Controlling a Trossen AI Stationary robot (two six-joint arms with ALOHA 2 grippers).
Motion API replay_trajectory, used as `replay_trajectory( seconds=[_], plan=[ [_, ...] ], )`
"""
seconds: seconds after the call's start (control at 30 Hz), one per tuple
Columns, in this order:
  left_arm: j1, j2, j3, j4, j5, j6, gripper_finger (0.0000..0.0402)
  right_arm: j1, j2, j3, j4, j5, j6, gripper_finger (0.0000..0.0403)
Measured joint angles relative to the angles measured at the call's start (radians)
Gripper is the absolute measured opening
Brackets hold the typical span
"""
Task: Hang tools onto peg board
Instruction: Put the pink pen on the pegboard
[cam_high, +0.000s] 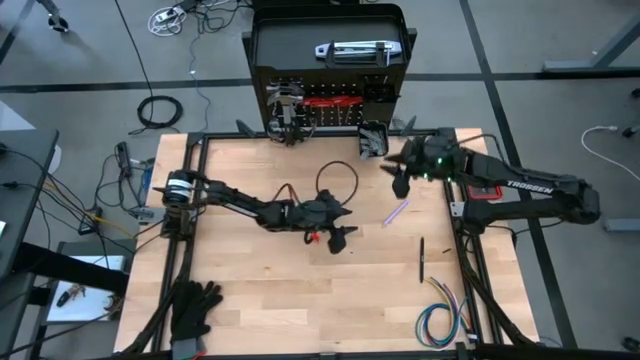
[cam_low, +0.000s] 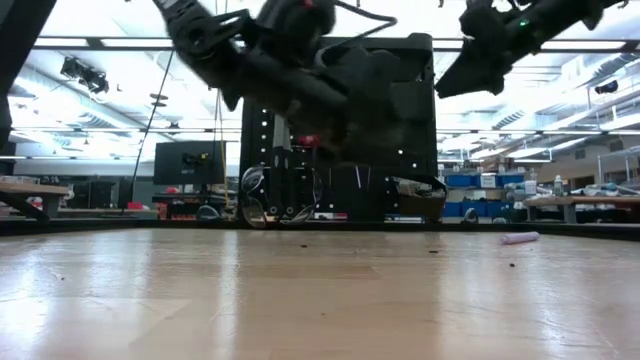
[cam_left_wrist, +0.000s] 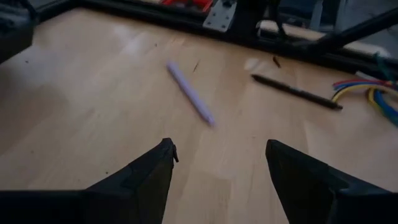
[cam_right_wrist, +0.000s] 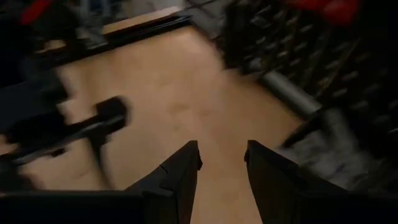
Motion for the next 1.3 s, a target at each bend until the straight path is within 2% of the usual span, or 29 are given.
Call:
replay_trajectory(
  seconds=[0.07,0.23,0.43,0.63,0.93,1.03,1.3],
  plan=[
    [0.002,0.032,0.067,-0.04,0.0,0.018,0.0252,0.066,-0.021,-0.04,0.026,0.007,0.056,0.0144],
    [0.016,0.134,0.21,-0.12,0.008,0.049,0.0252,0.188,-0.076,-0.149,0.002,0.131,0.197,0.0144],
    [0.062,0.26,0.368,-0.198,0.132,0.022,0.0252,0.231,-0.102,-0.205,-0.08,0.181,0.31,0.0144],
    [0.079,0.349,0.499,-0.281,0.149,0.026,0.0255,0.274,-0.112,-0.206,-0.1,0.214,0.326,0.0144],
    [0.079,0.432,0.615,-0.302,0.148,0.096,0.0255,0.325,-0.117,-0.206,-0.105,0.318,0.326,0.0145],
    [0.079,0.46,0.639,-0.302,0.095,0.107,0.0255,0.337,-0.117,-0.206,-0.104,0.361,0.326,0.0145],
    [0.084,0.518,0.694,-0.281,0.074,0.193,0.0255,0.37,-0.117,-0.206,-0.057,0.367,0.325,0.0145]
  ],
)
